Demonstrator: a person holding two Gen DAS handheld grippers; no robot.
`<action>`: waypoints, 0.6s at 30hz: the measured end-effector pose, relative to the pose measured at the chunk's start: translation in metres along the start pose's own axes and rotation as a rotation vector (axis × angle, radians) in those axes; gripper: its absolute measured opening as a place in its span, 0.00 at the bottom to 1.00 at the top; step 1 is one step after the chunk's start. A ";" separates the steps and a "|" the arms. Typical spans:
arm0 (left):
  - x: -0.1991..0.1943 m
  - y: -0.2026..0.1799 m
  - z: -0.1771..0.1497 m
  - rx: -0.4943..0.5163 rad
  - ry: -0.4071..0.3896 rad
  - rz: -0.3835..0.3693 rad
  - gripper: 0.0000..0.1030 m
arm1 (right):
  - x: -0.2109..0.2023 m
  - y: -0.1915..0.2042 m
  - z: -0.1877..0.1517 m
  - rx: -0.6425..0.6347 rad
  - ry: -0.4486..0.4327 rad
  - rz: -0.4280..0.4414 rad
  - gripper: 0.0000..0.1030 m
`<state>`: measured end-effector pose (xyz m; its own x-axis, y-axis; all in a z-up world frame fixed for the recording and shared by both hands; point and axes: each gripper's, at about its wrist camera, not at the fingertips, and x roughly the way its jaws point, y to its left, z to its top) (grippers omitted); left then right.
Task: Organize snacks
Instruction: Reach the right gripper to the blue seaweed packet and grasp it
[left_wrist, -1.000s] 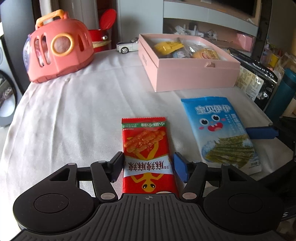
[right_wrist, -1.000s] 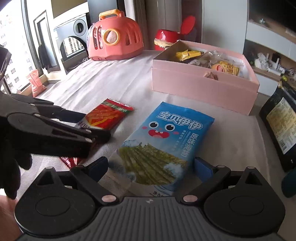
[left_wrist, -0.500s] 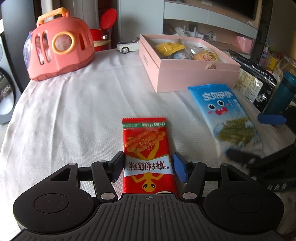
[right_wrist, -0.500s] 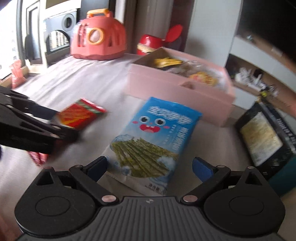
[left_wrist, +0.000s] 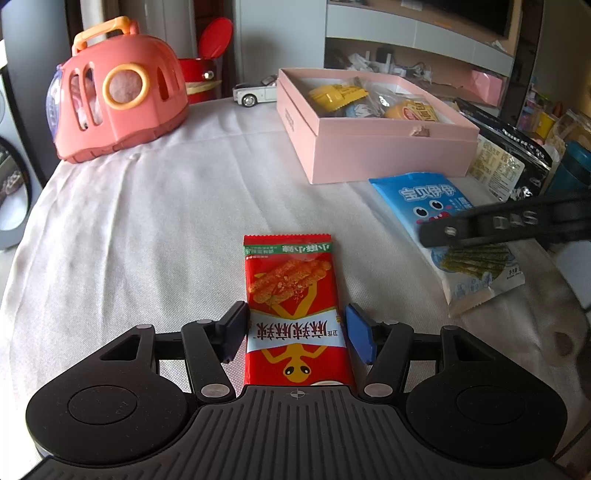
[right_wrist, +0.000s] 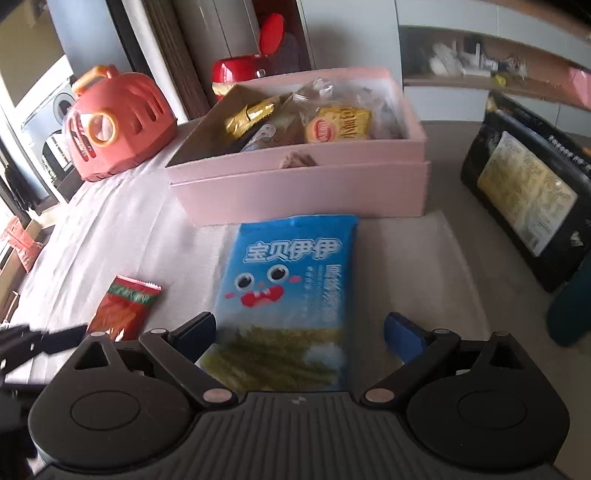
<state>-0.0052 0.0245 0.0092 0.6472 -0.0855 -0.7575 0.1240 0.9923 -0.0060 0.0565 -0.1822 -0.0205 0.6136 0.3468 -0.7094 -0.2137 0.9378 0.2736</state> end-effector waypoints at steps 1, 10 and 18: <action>0.000 0.000 -0.001 0.001 -0.001 -0.001 0.62 | 0.003 0.005 0.002 -0.014 -0.002 -0.002 0.97; -0.009 0.007 -0.009 0.048 -0.009 -0.055 0.62 | 0.024 0.036 0.001 -0.201 -0.032 -0.071 0.97; -0.008 0.015 -0.009 0.002 -0.034 -0.078 0.58 | 0.010 0.026 -0.009 -0.224 -0.062 -0.054 0.84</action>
<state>-0.0156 0.0413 0.0094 0.6604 -0.1653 -0.7325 0.1765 0.9823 -0.0626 0.0503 -0.1543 -0.0261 0.6731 0.3007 -0.6756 -0.3383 0.9376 0.0802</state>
